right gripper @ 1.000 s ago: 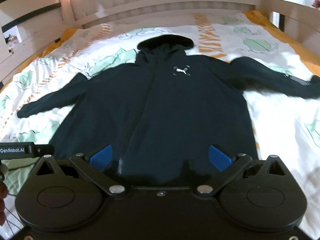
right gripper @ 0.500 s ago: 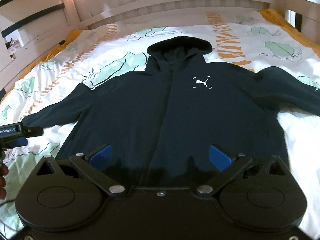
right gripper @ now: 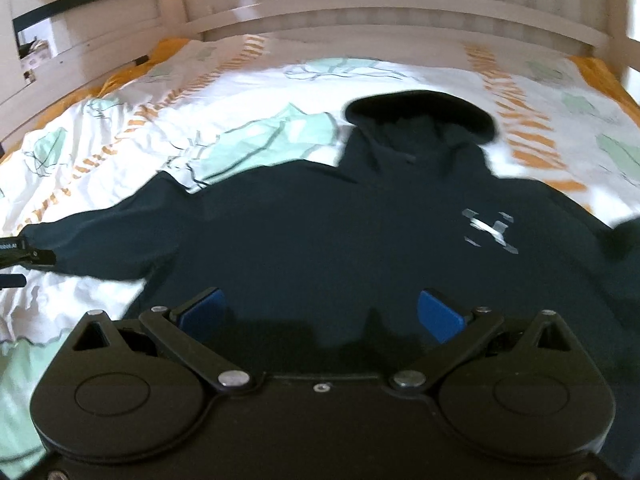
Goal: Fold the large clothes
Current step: 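Move the left tool toward the hoodie sleeve nearest it, then grasp the sleeve cuff with the left tool and lift it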
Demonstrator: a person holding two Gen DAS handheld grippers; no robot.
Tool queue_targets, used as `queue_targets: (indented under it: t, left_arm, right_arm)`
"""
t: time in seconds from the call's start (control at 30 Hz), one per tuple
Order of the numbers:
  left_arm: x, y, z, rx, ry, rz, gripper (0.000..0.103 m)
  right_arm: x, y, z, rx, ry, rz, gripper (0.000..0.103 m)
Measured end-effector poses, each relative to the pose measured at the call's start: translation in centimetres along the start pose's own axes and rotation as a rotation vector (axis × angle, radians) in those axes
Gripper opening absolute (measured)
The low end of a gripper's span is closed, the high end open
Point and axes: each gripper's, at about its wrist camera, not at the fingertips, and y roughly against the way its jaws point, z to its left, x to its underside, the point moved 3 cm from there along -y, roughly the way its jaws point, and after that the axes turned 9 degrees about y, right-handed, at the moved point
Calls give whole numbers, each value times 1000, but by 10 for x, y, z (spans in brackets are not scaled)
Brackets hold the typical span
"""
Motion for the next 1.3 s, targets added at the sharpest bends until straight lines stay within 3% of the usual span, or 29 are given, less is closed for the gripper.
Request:
queue_targets:
  t: [0.27, 0.5, 0.63, 0.7, 0.8, 0.87, 1.07, 1.3]
  left_arm:
    - [-16, -27, 23, -23, 44, -30, 99]
    - [-27, -35, 28, 23, 88, -58, 98]
    - [-33, -32, 38, 35, 156, -83, 73]
    - [-35, -32, 42, 54, 171, -87, 66]
    - [-39, -30, 45, 83, 179, -104, 45]
    - [-44, -29, 43, 99, 163, -122, 23]
    - [-57, -5, 16, 148, 72, -241, 8]
    - [-69, 41, -41, 257, -31, -358, 8]
  right_arm:
    - [-24, -53, 33, -26, 70, -17, 102]
    - [-31, -86, 45, -11, 98, -14, 102]
    - [-36, -98, 53, -13, 98, -24, 102]
    - [-36, -104, 57, -7, 108, -24, 102]
    - [-33, -116, 64, 4, 137, 0, 102]
    - [-29, -124, 68, 15, 154, 26, 102]
    - [-25, -138, 75, 39, 206, 61, 103]
    - [-28, -138, 71, 9, 196, 61, 103]
